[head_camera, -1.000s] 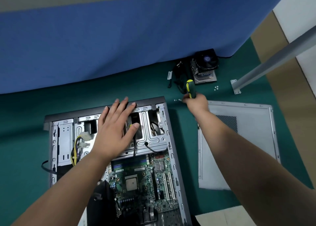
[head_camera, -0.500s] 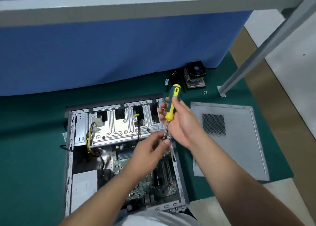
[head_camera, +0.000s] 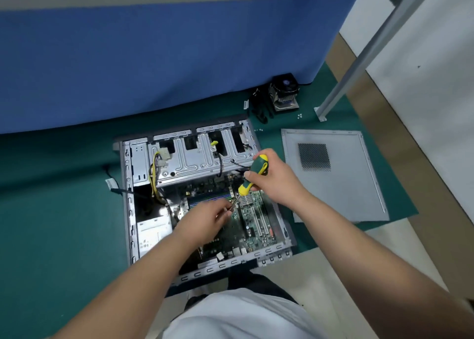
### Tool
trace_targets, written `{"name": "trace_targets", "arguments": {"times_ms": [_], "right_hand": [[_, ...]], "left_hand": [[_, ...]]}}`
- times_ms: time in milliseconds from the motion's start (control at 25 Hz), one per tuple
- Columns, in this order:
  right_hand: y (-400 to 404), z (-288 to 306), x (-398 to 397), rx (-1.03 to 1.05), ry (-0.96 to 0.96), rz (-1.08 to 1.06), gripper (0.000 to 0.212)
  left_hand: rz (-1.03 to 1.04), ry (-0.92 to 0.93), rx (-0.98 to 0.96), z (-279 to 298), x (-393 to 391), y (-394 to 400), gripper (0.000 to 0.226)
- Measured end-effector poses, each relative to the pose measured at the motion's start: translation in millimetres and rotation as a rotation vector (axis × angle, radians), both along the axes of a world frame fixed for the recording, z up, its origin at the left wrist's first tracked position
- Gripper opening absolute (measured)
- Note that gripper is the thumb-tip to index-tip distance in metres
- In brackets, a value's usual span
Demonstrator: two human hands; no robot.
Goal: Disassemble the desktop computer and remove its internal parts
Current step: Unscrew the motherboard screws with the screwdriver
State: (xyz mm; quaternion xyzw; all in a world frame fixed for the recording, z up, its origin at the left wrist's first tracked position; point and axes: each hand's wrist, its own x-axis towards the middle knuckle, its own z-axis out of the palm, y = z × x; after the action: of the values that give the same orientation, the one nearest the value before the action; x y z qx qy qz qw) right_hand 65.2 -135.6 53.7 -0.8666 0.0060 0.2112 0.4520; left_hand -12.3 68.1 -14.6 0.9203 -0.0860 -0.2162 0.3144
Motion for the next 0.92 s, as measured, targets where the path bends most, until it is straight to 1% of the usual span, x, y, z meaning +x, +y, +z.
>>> {"name": "trace_targets", "arguments": {"times_ms": [80,160,200,240,360,440,680,920], "right_hand": [[-1.6,-0.4,-8.9,-0.111,-0.093,0.085,0.034],[-10.6,-0.5,-17.0,-0.157,-0.181,0.170,0.035],[-16.5,-1.0,-21.3,-0.157,-0.205,0.227,0.035],[-22.2,-2.4,-25.7,-0.167,-0.218,0.291,0.035],[-38.5,-12.6,-37.0,-0.267,-0.241,0.448,0.037],[-50.2,-22.5,-42.1,-0.328,-0.284,0.478,0.038],[-69.8,-50.5,-49.0,-0.371,-0.300,0.560,0.041],[-72.3,-59.7,-48.9,-0.411,-0.351,0.616,0.045]], "left_hand": [[-0.011,-0.190,0.134,-5.1,-4.0,9.9,0.026],[0.025,-0.385,0.220,-5.6,-7.1,26.4,0.033],[0.062,-0.441,0.252,-5.6,-7.9,36.2,0.038],[0.108,-0.457,0.284,-5.5,-8.8,45.7,0.043],[0.209,-0.391,0.389,-12.9,-10.8,68.6,0.059],[0.227,-0.332,0.426,-18.6,-15.0,73.6,0.066],[0.275,-0.338,0.499,-24.7,-17.1,69.9,0.074],[0.290,-0.345,0.474,-27.5,-17.6,70.7,0.076]]}}
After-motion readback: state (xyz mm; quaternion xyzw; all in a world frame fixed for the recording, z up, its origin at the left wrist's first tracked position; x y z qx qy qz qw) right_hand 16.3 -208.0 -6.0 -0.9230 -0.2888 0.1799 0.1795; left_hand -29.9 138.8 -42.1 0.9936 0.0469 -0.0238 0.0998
